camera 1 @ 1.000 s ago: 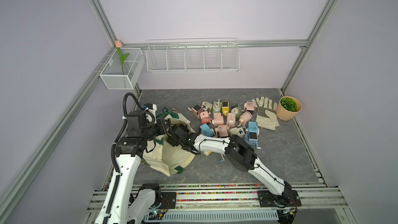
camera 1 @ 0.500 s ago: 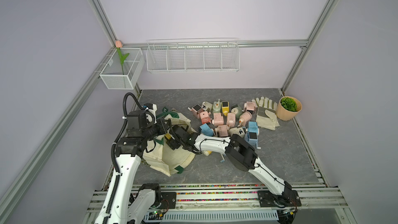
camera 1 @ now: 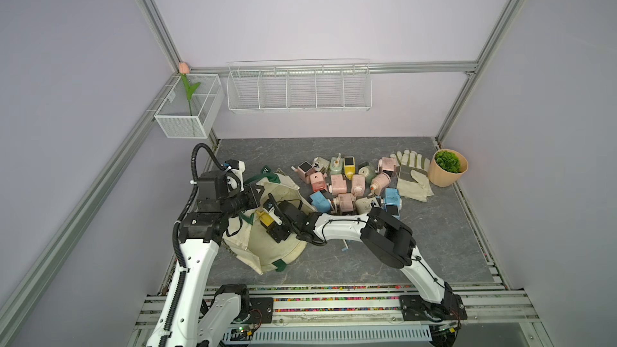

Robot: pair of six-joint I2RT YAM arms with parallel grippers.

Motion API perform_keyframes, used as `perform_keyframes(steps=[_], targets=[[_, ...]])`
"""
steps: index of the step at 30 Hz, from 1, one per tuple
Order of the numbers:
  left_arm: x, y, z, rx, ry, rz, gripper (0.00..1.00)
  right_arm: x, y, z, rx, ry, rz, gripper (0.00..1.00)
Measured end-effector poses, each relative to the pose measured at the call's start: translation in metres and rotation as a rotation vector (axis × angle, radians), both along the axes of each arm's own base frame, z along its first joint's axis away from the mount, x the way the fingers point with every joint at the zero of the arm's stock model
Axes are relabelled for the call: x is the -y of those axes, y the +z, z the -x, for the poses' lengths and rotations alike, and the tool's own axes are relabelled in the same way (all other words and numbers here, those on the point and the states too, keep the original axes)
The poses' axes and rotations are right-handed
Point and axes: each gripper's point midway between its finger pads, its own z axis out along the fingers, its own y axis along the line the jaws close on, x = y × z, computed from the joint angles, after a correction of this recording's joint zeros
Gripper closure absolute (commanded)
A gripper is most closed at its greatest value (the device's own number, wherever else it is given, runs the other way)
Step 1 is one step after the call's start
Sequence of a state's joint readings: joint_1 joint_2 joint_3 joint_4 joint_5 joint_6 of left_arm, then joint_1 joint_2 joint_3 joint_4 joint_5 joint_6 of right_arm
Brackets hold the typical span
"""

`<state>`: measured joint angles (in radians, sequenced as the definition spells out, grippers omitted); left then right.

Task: Take out the pencil sharpeners from the tote bags
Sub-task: Pick up the pencil sharpener from the canvas bag, then place the pencil sharpener at the center of the board.

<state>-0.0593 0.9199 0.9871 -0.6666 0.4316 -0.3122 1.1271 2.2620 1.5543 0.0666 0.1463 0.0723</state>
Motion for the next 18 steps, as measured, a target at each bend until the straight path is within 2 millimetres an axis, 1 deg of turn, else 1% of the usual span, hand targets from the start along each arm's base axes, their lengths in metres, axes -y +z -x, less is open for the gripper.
perform_keyframes(steps=[5, 12, 15, 18], targets=[[0.000, 0.001, 0.000, 0.003, 0.001, 0.000, 1.00, 0.010, 0.020, 0.019, 0.017, 0.053, -0.022, 0.14], [0.000, 0.000, 0.000, 0.003, 0.001, -0.001, 1.00, 0.023, 0.059, 0.044, 0.056, 0.111, -0.073, 0.16], [0.000, 0.000, -0.001, 0.003, 0.000, -0.001, 1.00, 0.035, 0.075, 0.056, 0.072, 0.127, -0.090, 0.16], [0.002, 0.001, -0.001, 0.010, -0.013, 0.000, 1.00, 0.052, 0.087, 0.066, 0.086, 0.130, -0.101, 0.16]])
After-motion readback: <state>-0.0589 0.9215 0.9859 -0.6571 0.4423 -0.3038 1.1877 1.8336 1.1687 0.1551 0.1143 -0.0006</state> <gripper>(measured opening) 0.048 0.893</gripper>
